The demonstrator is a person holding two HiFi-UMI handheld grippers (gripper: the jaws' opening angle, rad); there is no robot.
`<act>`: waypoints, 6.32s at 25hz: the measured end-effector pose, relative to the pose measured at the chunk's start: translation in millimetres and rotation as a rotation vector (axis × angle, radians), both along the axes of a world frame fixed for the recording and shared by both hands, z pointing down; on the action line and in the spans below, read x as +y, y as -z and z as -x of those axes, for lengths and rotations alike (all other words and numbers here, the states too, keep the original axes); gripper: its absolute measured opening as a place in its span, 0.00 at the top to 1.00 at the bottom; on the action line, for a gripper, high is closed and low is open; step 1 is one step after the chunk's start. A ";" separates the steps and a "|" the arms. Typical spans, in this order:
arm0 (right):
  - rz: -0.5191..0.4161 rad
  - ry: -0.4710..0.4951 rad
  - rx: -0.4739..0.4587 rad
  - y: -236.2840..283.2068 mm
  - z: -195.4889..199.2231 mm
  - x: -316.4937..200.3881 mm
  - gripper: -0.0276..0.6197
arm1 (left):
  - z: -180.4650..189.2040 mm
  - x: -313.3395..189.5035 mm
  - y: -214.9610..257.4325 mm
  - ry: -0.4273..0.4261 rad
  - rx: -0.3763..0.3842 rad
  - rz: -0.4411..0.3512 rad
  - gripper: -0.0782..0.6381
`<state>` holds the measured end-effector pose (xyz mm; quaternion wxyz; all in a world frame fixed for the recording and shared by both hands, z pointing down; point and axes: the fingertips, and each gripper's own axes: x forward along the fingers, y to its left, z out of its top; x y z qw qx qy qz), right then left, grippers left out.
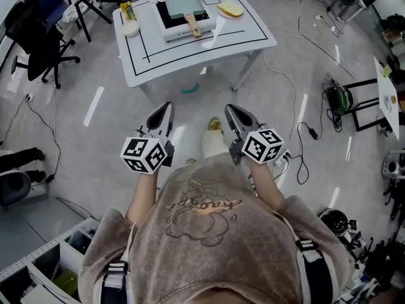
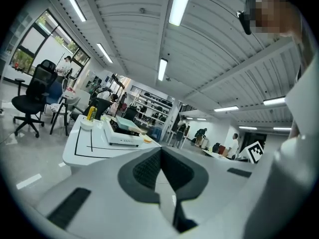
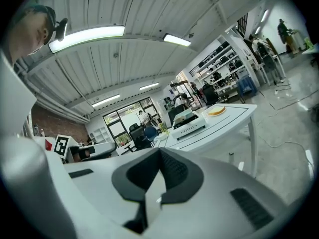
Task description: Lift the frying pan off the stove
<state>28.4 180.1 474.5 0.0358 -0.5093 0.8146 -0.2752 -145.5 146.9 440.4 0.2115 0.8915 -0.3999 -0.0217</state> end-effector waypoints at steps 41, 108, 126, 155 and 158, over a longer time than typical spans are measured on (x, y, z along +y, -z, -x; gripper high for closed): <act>-0.016 0.214 -0.028 6.3 -54.5 -287.5 0.96 | -53.6 -236.0 13.4 0.153 -0.001 0.035 0.88; 0.069 0.438 -0.162 12.0 -9.7 -371.7 0.42 | -67.3 -355.3 6.0 -0.077 0.151 0.144 0.52; 0.252 0.579 -0.353 -17.0 9.8 -360.0 0.22 | -95.3 -364.3 -52.0 -0.209 0.328 0.414 0.37; 0.421 0.750 -0.444 -42.1 55.5 -328.0 0.60 | -160.9 -356.6 -83.4 -0.432 0.350 0.654 0.56; 0.419 0.757 -0.437 -42.7 56.4 -327.5 0.65 | -161.5 -355.9 -85.7 -0.437 0.357 0.679 0.58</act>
